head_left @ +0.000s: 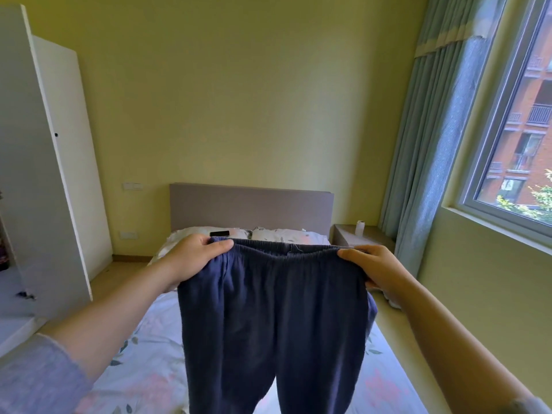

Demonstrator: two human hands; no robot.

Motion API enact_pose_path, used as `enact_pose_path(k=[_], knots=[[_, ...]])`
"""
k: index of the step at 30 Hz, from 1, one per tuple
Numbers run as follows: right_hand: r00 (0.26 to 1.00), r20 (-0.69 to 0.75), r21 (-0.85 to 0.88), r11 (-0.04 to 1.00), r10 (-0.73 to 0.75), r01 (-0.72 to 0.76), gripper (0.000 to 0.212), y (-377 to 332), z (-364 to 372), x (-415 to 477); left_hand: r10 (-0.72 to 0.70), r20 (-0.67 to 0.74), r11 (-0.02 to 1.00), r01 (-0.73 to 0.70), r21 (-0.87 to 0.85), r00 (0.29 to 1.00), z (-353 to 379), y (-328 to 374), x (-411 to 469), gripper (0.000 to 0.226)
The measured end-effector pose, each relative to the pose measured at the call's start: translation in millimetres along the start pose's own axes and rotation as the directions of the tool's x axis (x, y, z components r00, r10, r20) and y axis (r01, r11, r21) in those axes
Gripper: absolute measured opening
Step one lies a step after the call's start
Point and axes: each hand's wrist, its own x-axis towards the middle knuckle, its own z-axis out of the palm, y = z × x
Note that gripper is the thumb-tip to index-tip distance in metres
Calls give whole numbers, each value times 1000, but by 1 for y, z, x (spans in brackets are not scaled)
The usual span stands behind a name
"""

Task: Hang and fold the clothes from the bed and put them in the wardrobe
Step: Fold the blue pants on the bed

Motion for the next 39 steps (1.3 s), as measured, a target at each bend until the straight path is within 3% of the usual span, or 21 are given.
enact_pose_path(k=[2,4,6,8,11,15,17,19,22,26,28,32,35,39], knots=[[993,-34,46,992,117,-116,29,1,6,-3,-89,-19,976,84,-199,996,18,5,-2,40],[967,31,240,937,254,-254,30,-1,13,-8,-184,-42,910,154,-386,982,35,11,-6,35],[922,211,512,766,326,-388,22,-5,24,-16,-226,-17,843,187,-505,974,49,16,-10,34],[889,355,687,565,289,-457,14,-11,41,-29,-198,34,797,181,-577,980,60,18,-15,32],[890,394,813,365,228,-453,12,-14,62,-46,-96,101,776,138,-616,990,73,21,-26,29],[937,296,898,280,185,-339,18,-13,67,-53,-3,31,642,25,-766,1000,82,22,-30,30],[945,283,890,323,162,-322,22,-10,69,-55,22,12,592,-3,-806,1000,81,20,-31,32],[946,290,836,442,146,-324,22,-10,71,-57,52,55,566,15,-824,997,80,20,-32,37],[955,282,753,596,93,-280,17,-12,75,-58,89,116,659,29,-752,989,82,19,-35,41],[988,149,555,824,39,-116,23,-16,85,-59,145,135,805,-37,-592,980,89,18,-44,33],[995,97,541,837,34,-82,24,-17,89,-61,167,79,880,-112,-461,983,91,19,-46,27],[993,106,700,706,48,-109,20,-19,95,-71,224,51,965,-214,-155,973,92,18,-49,28],[986,164,627,771,9,-111,21,-21,93,-72,207,118,970,-188,-155,971,93,14,-52,29],[959,283,494,861,-32,-117,24,-23,79,-67,145,170,954,-92,-286,975,84,5,-51,22]])
